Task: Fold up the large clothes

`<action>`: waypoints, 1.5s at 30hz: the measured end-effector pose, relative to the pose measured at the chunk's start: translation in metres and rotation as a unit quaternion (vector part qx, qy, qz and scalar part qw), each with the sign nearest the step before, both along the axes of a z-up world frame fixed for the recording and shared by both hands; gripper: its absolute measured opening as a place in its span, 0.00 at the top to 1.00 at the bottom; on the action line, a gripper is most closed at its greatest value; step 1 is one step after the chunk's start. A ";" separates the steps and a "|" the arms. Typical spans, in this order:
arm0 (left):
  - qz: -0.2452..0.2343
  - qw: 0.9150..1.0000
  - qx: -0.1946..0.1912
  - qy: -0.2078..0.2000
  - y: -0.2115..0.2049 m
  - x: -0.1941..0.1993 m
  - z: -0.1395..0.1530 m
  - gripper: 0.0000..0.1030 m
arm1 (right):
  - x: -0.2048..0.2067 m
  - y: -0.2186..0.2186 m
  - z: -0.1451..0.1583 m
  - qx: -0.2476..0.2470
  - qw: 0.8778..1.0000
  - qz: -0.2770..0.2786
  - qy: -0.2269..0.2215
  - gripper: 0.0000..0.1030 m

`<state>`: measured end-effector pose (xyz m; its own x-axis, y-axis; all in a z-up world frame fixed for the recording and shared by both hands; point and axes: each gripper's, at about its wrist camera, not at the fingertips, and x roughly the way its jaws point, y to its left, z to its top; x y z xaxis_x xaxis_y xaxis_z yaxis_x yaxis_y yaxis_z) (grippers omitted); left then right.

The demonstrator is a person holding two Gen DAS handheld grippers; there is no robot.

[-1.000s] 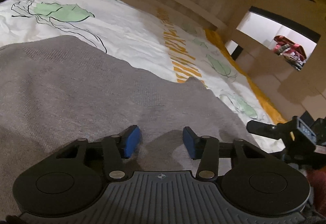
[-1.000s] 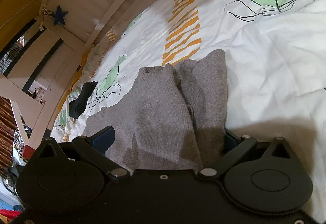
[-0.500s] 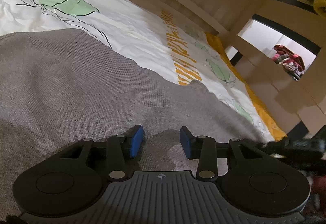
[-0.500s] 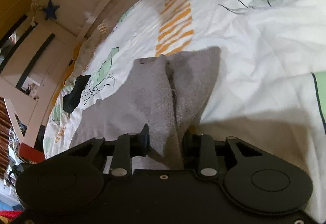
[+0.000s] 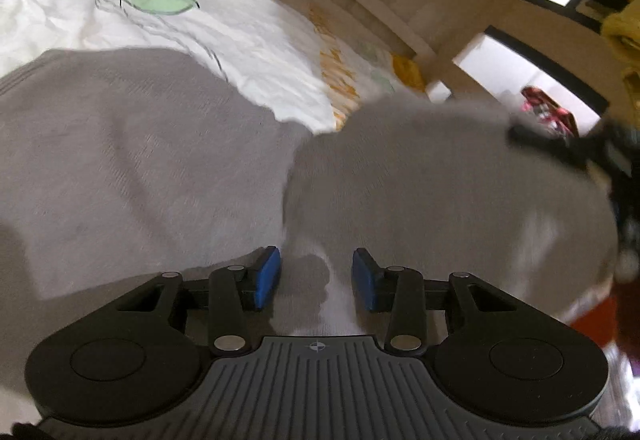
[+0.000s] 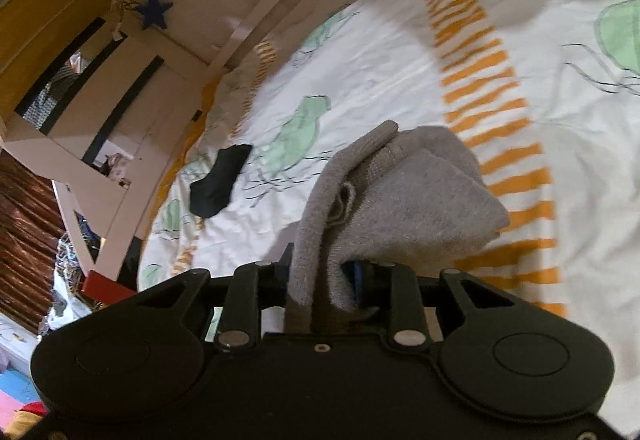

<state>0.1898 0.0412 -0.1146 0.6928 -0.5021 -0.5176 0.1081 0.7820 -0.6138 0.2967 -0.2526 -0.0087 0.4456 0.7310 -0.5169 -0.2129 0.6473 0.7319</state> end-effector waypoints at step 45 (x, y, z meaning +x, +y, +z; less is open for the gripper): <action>0.071 0.997 0.038 0.018 0.117 -0.098 0.055 0.54 | -0.028 0.127 -0.007 -0.048 0.988 0.112 -0.095 0.40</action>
